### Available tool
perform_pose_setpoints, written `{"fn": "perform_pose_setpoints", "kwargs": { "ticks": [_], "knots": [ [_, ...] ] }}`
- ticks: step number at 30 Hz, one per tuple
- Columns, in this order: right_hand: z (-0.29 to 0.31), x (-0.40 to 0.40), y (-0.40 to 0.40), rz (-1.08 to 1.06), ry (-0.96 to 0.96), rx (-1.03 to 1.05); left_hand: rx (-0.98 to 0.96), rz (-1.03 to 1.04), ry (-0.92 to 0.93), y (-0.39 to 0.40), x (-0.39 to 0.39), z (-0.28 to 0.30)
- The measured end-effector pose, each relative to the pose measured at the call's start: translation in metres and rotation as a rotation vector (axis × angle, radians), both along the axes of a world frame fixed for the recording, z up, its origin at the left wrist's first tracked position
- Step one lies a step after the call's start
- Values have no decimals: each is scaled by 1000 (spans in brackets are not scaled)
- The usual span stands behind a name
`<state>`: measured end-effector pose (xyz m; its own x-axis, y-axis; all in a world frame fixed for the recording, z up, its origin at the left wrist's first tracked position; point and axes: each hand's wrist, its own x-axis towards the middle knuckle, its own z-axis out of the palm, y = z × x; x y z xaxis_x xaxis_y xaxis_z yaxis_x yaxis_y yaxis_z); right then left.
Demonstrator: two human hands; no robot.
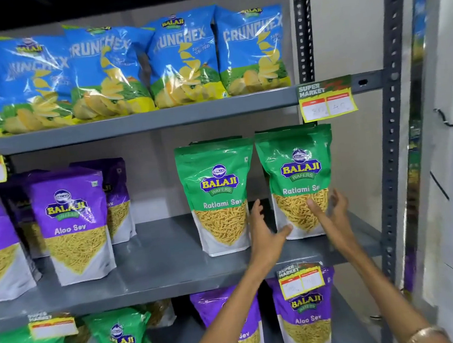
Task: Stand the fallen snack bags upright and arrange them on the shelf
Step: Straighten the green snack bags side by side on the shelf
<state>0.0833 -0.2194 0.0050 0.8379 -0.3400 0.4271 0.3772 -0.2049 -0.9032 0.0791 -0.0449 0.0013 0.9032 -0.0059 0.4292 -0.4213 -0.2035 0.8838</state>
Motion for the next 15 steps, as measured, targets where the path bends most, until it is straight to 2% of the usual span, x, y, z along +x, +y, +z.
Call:
{"fn": "perform_pose_setpoints", "kwargs": {
  "ticks": [1,3,7,15],
  "knots": [
    [0,9,-9,99,45,36,47,-23,103,-9,13,-1],
    [-8,24,-26,156,149,-11,105,-81,200,-19,30,-1],
    [-17,38,-37,137,246,-73,130,-121,234,-23,42,-8],
    [-11,27,-32,117,191,-56,139,-91,210,-27,33,-9]
  ]
}}
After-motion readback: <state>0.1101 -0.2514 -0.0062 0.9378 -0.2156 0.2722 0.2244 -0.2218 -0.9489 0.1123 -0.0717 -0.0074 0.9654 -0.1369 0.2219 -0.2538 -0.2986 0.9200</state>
